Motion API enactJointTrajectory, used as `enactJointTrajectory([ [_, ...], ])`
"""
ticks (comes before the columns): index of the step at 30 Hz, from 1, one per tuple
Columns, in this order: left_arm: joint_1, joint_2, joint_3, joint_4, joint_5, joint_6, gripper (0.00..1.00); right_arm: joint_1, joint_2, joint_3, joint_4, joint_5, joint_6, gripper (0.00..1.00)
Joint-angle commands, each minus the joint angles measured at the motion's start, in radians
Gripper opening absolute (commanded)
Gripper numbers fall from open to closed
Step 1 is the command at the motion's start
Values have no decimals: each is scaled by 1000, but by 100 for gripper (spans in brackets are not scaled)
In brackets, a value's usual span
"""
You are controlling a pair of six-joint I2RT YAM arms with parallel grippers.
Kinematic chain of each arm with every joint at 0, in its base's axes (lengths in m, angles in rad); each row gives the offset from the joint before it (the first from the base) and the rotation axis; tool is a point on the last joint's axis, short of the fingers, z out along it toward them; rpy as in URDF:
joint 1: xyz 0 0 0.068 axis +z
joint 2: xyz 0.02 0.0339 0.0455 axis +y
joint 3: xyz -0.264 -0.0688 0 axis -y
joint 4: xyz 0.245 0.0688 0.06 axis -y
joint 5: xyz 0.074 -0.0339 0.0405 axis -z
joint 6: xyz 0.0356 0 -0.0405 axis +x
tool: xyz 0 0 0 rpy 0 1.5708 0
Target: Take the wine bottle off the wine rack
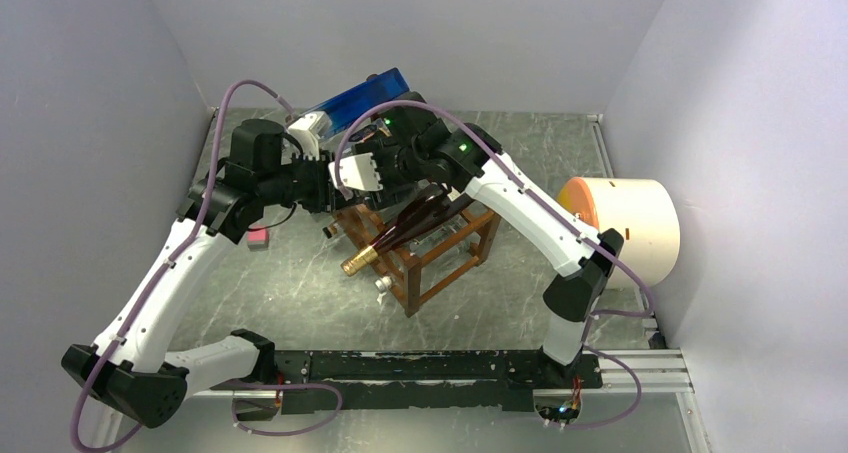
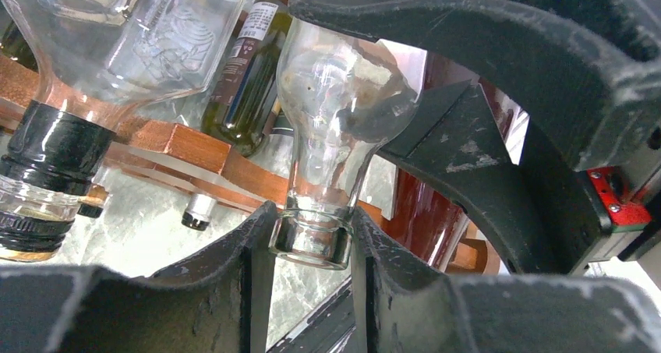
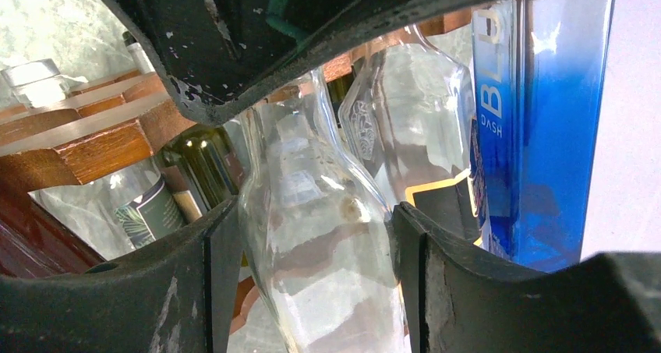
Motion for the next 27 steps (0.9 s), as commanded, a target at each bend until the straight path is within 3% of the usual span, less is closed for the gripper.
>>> enactJointTrajectory([
  [1,-1,-21,46,31,15,-37,35,0,-13,-19,108,28,-24,19],
  [5,-1,-48,37,33,-30,-45,62,0,-66,-90,198,26,-44,8],
  [9,-1,-74,26,31,-48,-44,75,0,-120,-157,282,21,-50,0],
  [21,0,-211,18,3,-168,-33,83,-12,-228,-248,410,-20,10,0],
  [27,0,-244,74,-20,-240,-52,85,-16,-294,-321,507,76,104,0],
])
